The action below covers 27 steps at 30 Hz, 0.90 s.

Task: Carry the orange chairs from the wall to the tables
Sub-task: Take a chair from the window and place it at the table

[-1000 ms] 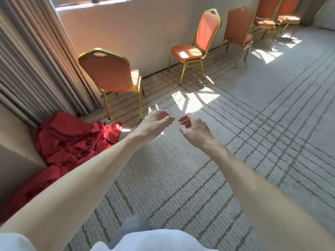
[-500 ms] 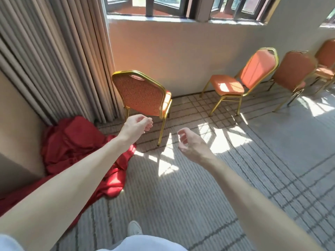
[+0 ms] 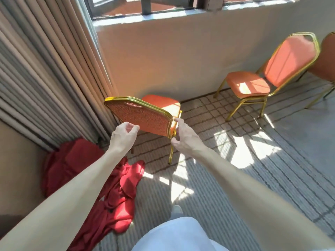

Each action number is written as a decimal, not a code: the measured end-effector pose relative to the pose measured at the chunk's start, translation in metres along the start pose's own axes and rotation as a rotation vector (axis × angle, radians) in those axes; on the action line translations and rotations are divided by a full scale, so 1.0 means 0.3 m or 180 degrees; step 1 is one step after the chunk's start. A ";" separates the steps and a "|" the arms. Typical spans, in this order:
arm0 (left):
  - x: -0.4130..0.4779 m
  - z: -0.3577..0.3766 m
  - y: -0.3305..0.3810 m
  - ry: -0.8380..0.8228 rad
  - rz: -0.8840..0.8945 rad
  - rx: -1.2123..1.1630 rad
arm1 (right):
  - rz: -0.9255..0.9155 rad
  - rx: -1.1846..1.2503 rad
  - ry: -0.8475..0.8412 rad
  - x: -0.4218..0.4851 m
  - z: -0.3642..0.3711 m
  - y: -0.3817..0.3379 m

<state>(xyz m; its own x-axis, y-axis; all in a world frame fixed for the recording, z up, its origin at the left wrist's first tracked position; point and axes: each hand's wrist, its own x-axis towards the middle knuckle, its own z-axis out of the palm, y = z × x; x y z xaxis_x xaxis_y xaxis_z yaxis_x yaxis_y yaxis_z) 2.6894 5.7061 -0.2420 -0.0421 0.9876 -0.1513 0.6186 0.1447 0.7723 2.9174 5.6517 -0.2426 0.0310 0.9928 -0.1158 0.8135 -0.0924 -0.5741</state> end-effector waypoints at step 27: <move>1.148 0.066 -0.210 -0.0730 0.1942 0.1654 | 0.0483 -0.1546 -0.0260 1.074 0.408 -0.320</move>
<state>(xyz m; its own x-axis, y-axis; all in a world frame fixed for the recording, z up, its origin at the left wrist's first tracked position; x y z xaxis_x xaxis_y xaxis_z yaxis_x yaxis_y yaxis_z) 2.6514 6.0360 -0.3550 0.5438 0.8384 0.0361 0.7667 -0.5139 0.3847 2.7781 5.9710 -0.3239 0.1399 0.9599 -0.2428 0.9799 -0.1695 -0.1055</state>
